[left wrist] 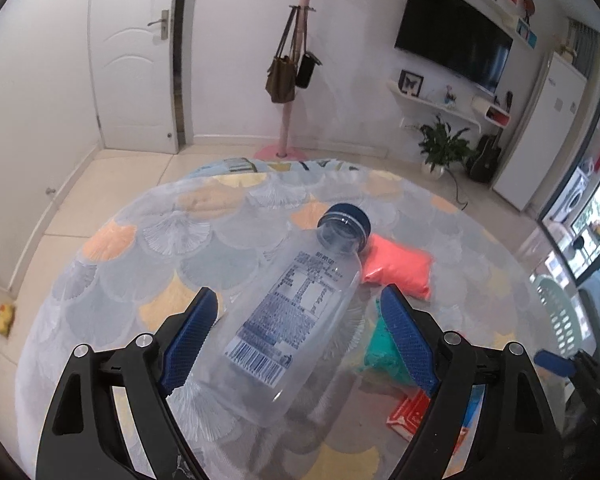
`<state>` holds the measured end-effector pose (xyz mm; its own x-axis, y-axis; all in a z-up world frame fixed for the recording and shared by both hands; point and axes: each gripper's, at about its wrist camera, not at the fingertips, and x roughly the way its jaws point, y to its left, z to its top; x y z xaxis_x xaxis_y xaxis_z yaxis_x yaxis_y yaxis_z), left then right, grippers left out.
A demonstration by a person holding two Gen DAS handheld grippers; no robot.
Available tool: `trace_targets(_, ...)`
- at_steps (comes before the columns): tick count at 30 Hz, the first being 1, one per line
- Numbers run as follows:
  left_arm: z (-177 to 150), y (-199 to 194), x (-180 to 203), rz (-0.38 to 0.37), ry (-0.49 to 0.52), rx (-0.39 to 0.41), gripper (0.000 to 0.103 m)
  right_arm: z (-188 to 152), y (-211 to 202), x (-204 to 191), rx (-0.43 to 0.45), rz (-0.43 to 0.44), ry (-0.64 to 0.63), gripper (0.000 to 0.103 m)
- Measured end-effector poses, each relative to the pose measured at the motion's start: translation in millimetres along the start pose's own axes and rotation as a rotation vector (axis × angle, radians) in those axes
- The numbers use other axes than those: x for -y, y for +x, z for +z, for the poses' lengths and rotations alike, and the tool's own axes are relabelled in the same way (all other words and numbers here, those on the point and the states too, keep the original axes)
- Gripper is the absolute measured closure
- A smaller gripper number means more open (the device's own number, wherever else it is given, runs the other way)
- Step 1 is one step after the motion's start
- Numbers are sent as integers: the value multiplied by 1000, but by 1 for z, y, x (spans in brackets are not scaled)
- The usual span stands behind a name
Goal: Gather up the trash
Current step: 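Grasp the clear plastic water bottle with the left tool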
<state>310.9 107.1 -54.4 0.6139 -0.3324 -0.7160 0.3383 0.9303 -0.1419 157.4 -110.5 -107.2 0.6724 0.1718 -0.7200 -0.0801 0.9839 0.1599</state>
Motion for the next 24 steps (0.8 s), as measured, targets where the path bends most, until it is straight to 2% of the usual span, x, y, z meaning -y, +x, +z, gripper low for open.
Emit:
trace_targets(3,1,9,4,40,36,-40,23,1,-5,-32,12,36,-87,15)
trace_targets(5,1,12,2,73,46,-66,34,-1,2,-60,-4,29,-161,15)
trace_targets(9,-2,5,-5,35,10,-71,42,-3,29,-77,-72,-18,-183,15)
trace_targets(11,-7,1,-5,38,4,-65,44,-2,37,-71,-95,-37,-148,15)
trace_targets(13,-12,-5,-5,35,-23,-63,45,1,33,-57,-82,-43,-99,15)
trace_targets(16,-25,-15,-5,20,-94,-61,45,3,28,-26,-85,-39,-16,15)
trace_targets(21,-48,-34,-1,22,-160,-45,46,0,11,26,-56,-105,108,15)
trace_targets(24,-59,-43,1,30,-187,-8,46,4,7,35,-43,-65,146,15)
